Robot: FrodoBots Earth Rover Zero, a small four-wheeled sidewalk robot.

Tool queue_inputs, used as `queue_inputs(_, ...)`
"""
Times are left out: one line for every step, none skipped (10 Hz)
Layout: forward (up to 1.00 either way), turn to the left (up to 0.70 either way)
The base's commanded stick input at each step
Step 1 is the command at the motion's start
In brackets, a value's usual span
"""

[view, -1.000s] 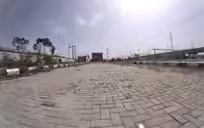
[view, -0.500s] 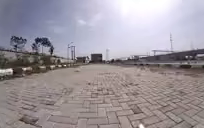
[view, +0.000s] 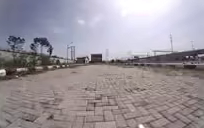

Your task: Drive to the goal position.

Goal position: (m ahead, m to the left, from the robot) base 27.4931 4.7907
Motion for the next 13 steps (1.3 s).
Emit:
queue_inputs(1.0,0.0)
queue_inputs(1.0,0.0)
queue_inputs(1.0,0.0)
queue_inputs(1.0,0.0)
queue_inputs(1.0,0.0)
queue_inputs(1.0,0.0)
queue_inputs(1.0,0.0)
queue_inputs(1.0,0.0)
queue_inputs(1.0,0.0)
queue_inputs(1.0,0.0)
queue_inputs(1.0,0.0)
queue_inputs(1.0,0.0)
queue_inputs(1.0,0.0)
